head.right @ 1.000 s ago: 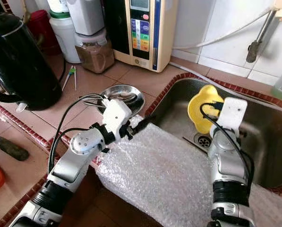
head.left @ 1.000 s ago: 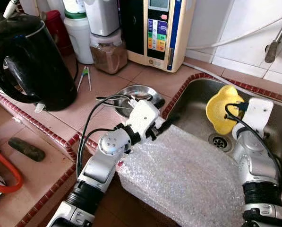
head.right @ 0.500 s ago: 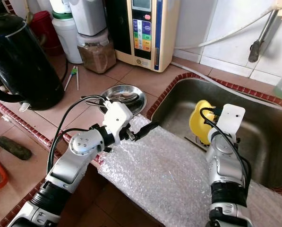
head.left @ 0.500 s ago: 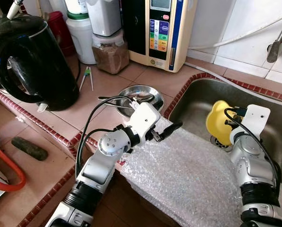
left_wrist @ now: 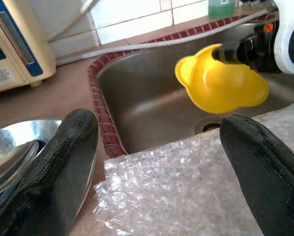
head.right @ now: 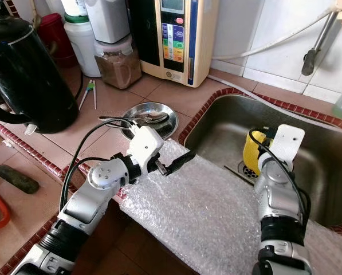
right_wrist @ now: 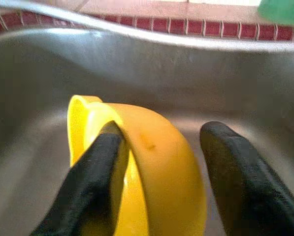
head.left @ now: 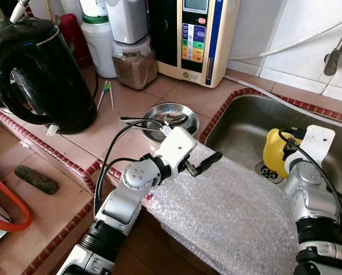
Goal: Kitchen organization
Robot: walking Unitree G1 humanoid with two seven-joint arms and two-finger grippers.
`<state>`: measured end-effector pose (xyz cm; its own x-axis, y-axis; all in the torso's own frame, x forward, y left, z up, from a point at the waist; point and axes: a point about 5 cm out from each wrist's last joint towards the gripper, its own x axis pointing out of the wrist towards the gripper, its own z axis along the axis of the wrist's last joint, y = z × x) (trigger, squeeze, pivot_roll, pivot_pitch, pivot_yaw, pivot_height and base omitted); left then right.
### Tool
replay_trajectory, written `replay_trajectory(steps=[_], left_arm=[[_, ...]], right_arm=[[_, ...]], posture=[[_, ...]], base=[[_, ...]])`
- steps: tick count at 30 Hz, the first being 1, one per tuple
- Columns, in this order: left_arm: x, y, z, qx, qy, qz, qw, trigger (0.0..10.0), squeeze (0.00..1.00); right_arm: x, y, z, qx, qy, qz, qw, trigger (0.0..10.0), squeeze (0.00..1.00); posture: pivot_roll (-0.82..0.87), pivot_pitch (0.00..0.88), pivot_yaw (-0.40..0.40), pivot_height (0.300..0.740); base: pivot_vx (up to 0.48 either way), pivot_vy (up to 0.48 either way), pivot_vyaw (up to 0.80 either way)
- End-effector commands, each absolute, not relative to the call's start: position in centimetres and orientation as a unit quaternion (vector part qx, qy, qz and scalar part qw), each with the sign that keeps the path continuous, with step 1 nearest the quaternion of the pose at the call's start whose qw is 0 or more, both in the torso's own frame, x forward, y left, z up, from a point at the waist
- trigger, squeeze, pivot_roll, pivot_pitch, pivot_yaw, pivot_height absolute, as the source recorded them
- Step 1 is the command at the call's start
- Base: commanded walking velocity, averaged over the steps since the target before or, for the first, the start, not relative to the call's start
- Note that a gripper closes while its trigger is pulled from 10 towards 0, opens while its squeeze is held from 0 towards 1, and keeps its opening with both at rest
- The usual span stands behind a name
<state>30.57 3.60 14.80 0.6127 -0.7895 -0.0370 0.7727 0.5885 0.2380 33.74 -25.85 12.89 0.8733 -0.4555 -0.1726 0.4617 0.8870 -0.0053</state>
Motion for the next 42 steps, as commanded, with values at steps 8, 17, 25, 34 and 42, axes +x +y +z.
replay_trajectory(steps=[8, 17, 25, 34, 42], left_arm=[[31.2, 4.5, 14.4, 0.113, -0.03, -0.397, 0.91, 10.0, 1.0], [30.9, 5.8, 13.5, 0.095, -0.004, -0.36, 0.928, 10.0, 1.0], [29.7, 6.3, 14.0, 0.09, -0.009, -0.357, 0.93, 10.0, 1.0], [28.4, 6.2, 13.4, 0.08, 0.006, -0.35, 0.933, 10.0, 1.0], [27.1, 6.1, 12.8, 0.078, 0.022, -0.358, 0.93, 10.0, 1.0]], right_arm=[[33.9, -23.7, 13.4, -0.057, 0.057, -0.168, 0.982, 10.0, 1.0], [32.4, -21.1, 13.1, -0.087, 0.014, -0.112, 0.99, 10.0, 1.0], [31.4, -20.0, 13.4, -0.097, -0.019, -0.077, 0.992, 10.0, 1.0], [29.7, -20.2, 13.4, -0.133, -0.047, -0.072, 0.987, 10.0, 1.0], [28.9, -19.0, 9.2, -0.042, 0.098, -0.062, 0.992, 10.0, 1.0]], posture=[[-0.15, 0.022, 0.048, 0.74], [-0.13, 0.021, 0.046, 0.74], [-0.07, 0.089, 0.061, 0.74], [-0.08, 0.079, 0.086, 0.74], [-0.13, 0.069, 0.103, 0.74]], base=[[0.0, 0.0, 0.0], [0.0, 0.0, 0.0], [0.0, 0.0, 0.0], [0.0, 0.0, 0.0], [0.0, 0.0, 0.0]])
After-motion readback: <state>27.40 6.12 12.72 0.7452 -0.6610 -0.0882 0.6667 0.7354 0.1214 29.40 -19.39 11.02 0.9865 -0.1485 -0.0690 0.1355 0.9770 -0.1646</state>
